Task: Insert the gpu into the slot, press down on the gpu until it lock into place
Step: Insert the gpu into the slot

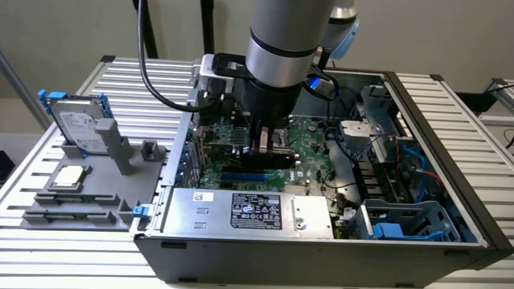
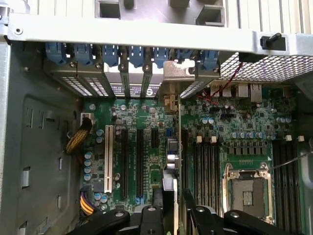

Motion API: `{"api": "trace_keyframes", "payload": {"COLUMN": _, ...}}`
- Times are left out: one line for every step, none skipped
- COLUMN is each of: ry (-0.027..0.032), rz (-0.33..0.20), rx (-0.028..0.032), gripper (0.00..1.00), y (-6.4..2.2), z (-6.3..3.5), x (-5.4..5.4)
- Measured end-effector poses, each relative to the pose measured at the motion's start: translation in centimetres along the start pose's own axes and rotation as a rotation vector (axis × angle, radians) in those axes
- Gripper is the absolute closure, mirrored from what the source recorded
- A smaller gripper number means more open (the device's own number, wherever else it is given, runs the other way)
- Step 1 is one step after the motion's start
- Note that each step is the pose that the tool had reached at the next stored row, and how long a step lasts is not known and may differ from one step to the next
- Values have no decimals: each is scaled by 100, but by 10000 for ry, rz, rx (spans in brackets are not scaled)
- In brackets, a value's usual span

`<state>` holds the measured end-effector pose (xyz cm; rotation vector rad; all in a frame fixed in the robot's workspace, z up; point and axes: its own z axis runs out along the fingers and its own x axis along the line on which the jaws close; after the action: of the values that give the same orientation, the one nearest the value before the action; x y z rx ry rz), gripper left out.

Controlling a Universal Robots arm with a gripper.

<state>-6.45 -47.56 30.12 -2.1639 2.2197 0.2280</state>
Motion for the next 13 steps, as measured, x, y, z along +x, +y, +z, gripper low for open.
{"api": "trace_keyframes", "payload": {"ry": 39, "rz": 5, "rx": 1, "gripper": 74, "y": 2, "z": 10, "x": -1}}
{"api": "trace_keyframes", "payload": {"ry": 74, "rz": 7, "rx": 3, "gripper": 74, "y": 0, "z": 20, "x": -3}}
{"api": "trace_keyframes", "payload": {"ry": 94, "rz": 7, "rx": 2, "gripper": 74, "y": -1, "z": 29, "x": -5}}
{"api": "trace_keyframes", "payload": {"ry": 109, "rz": 9, "rx": 2, "gripper": 74, "y": -1, "z": 37, "x": -7}}
{"api": "trace_keyframes", "payload": {"ry": 122, "rz": 10, "rx": -4, "gripper": 74, "y": -2, "z": 44, "x": -10}}
{"api": "trace_keyframes", "payload": {"ry": 129, "rz": 11, "rx": -11, "gripper": 74, "y": -2, "z": 52, "x": -13}}
{"api": "trace_keyframes", "payload": {"ry": 143, "rz": 15, "rx": -17, "gripper": 74, "y": 0, "z": 60, "x": -18}}
{"api": "trace_keyframes", "payload": {"ry": 156, "rz": 16, "rx": -22, "gripper": 74, "y": 1, "z": 69, "x": -23}}
{"api": "trace_keyframes", "payload": {"ry": 173, "rz": 18, "rx": -29, "gripper": 74, "y": 2, "z": 77, "x": -29}}
{"api": "trace_keyframes", "payload": {"ry": 189, "rz": 20, "rx": -35, "gripper": 74, "y": 3, "z": 85, "x": -36}}
{"api": "trace_keyframes", "payload": {"ry": 208, "rz": 22, "rx": -39, "gripper": 74, "y": 4, "z": 94, "x": -44}}
{"api": "trace_keyframes", "payload": {"ry": 223, "rz": 23, "rx": -44, "gripper": 74, "y": 4, "z": 102, "x": -51}}
{"api": "trace_keyframes", "payload": {"ry": 233, "rz": 26, "rx": -50, "gripper": 74, "y": 5, "z": 110, "x": -56}}
